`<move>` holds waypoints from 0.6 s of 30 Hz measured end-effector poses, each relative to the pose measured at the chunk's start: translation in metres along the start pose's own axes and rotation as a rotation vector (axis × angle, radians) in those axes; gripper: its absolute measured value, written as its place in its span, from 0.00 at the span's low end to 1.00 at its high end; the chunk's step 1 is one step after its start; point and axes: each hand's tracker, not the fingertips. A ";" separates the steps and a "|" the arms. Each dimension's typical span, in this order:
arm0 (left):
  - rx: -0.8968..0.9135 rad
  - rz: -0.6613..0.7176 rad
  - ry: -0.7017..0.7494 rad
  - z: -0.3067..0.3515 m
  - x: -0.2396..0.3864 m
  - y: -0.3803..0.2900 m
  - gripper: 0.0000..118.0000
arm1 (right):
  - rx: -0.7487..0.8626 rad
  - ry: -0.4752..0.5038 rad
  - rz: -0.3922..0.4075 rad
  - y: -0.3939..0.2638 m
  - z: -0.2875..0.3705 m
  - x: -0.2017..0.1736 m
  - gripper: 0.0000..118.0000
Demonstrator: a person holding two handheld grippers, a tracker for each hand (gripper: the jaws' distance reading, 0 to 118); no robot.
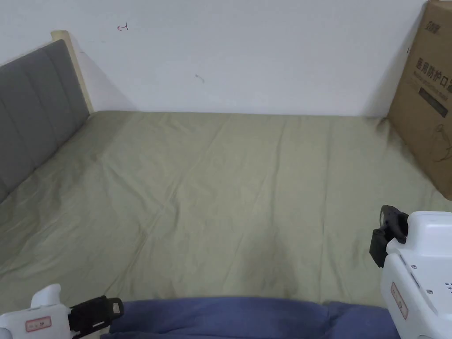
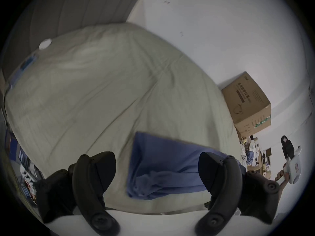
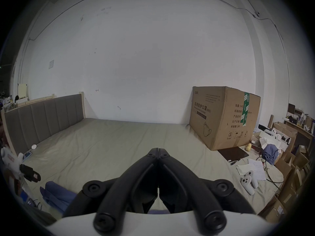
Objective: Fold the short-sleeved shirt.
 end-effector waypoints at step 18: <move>-0.100 -0.222 0.092 -0.061 0.018 -0.034 0.08 | -0.071 -0.008 -0.005 -0.019 -0.006 0.006 0.00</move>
